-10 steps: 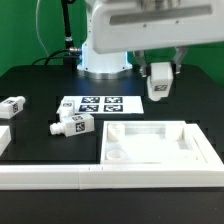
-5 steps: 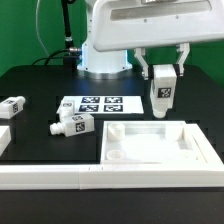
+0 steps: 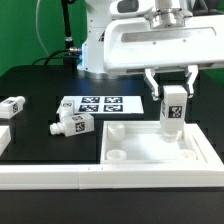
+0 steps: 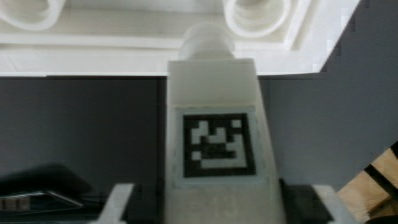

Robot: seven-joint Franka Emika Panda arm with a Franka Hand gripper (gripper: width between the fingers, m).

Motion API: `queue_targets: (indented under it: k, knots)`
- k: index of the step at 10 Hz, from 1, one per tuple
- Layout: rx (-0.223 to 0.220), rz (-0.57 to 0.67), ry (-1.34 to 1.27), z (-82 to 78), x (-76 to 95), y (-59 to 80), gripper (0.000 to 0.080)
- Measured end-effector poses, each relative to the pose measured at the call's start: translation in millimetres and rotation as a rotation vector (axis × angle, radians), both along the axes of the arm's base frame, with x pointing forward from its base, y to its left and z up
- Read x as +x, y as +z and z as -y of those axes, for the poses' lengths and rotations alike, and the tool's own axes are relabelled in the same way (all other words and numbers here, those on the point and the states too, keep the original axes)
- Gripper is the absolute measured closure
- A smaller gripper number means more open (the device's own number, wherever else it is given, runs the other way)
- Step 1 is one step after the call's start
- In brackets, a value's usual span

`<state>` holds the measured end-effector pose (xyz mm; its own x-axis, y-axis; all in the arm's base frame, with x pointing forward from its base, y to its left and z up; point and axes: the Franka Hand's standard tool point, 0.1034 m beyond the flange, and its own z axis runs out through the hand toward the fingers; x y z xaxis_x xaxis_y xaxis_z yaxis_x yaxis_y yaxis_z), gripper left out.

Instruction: Assemble one leg

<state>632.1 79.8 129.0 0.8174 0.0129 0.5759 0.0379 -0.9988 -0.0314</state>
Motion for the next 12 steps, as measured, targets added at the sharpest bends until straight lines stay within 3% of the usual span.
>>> queue_targets:
  k: [3, 7, 9, 12]
  knots:
    - [-0.001, -0.004, 0.001, -0.5, -0.9, -2.8, 0.0514]
    - [-0.003, -0.013, 0.029, -22.8, -2.9, -26.6, 0.0514]
    - [0.002, -0.008, 0.032, -31.7, -4.1, -28.4, 0.0514]
    - [-0.006, -0.01, 0.033, -28.7, -4.8, -39.6, 0.0514]
